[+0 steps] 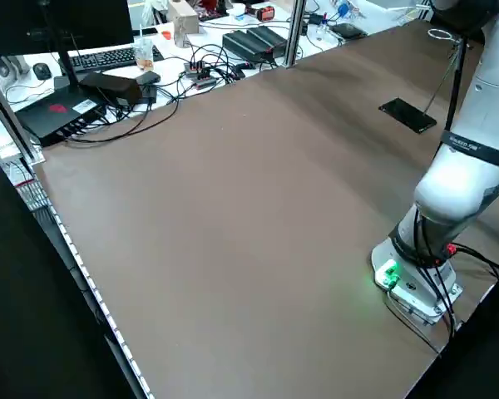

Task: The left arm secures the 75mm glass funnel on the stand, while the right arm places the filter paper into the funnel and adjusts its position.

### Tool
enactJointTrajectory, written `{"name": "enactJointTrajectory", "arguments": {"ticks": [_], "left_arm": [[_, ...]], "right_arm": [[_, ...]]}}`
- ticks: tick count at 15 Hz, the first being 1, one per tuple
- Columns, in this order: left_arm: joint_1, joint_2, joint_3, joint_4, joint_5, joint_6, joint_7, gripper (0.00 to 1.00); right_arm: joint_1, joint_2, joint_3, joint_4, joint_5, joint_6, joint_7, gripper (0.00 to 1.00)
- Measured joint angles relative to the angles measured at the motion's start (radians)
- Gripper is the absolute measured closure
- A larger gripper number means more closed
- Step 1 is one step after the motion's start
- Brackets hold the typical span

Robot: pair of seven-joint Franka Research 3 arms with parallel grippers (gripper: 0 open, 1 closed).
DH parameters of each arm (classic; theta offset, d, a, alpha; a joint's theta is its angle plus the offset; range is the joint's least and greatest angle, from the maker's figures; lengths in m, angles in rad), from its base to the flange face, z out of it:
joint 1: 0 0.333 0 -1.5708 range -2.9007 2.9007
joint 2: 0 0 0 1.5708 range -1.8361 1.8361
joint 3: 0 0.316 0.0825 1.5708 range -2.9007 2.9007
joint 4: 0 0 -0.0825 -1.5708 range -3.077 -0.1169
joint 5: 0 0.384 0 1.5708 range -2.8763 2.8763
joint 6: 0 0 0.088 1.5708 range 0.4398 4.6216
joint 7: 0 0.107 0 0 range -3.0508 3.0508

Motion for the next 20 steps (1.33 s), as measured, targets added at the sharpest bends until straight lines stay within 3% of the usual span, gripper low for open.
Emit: {"name": "enactJointTrajectory", "arguments": {"ticks": [13,17,20], "left_arm": [[-0.028,0.001,-0.006,0.006,0.033,0.094,0.645,0.97],[-0.035,0.001,-0.034,0.007,0.053,0.19,0.861,0.97],[-0.037,0.001,-0.093,0.007,0.134,0.295,1.081,0.97]], "right_arm": [[0.0,0.0,0.0,0.0,0.0,0.0,0.0,0.99],[0.0,0.0,-0.001,0.0,0.0,0.0,0.0,0.99],[0.0,0.0,-0.001,0.0,0.0,0.0,0.0,0.99]]}}
